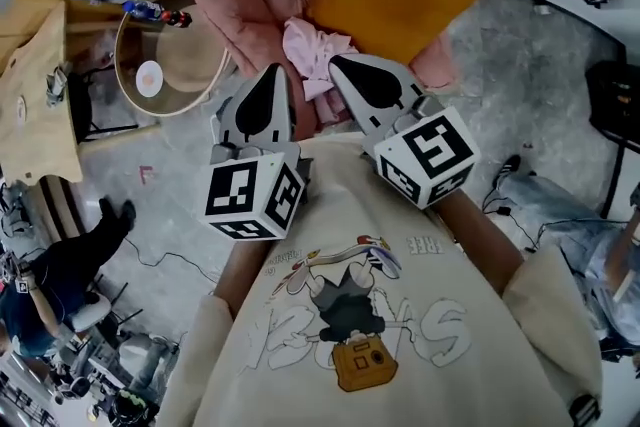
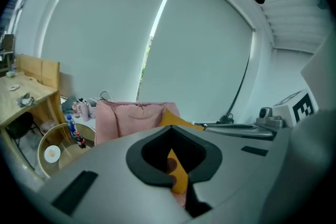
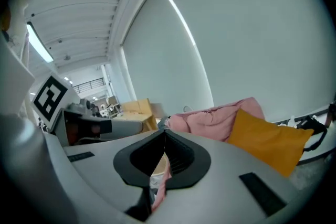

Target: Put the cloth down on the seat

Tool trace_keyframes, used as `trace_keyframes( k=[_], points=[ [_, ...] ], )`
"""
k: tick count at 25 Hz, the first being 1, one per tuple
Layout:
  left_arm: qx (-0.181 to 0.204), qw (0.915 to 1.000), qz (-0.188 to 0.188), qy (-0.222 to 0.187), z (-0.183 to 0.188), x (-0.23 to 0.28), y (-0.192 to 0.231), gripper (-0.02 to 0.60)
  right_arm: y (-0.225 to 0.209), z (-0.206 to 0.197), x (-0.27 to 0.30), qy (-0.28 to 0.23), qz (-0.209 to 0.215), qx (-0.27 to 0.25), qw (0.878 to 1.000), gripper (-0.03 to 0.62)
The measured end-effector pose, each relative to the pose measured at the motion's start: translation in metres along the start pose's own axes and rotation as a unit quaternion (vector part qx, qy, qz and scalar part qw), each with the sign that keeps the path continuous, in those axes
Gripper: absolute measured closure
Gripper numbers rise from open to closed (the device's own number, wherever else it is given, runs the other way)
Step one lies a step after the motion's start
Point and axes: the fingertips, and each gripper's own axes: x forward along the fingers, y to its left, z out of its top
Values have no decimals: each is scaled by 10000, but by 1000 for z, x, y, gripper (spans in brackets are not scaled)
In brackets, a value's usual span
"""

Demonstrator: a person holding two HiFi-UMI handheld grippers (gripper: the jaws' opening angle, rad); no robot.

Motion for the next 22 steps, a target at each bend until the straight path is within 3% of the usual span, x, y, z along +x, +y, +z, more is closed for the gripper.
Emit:
trace_keyframes(
  k=[4,9,16,22],
  points=[
    [-8,9995,185,-250,2,-4,1,575,7,2,2,-151,-64,-38,9999,576],
    [-68,9991,311,-284,-3,-8,6,575,11,0,0,-191,-102,-156,9996,576],
    [96,9993,345,-59,-16,-12,-1,577,6,-16,6,-81,-166,-180,9997,576],
    [104,9985,516,122,-24,-19,22,575,27,-24,27,-22,147,-28,9999,576]
  ],
)
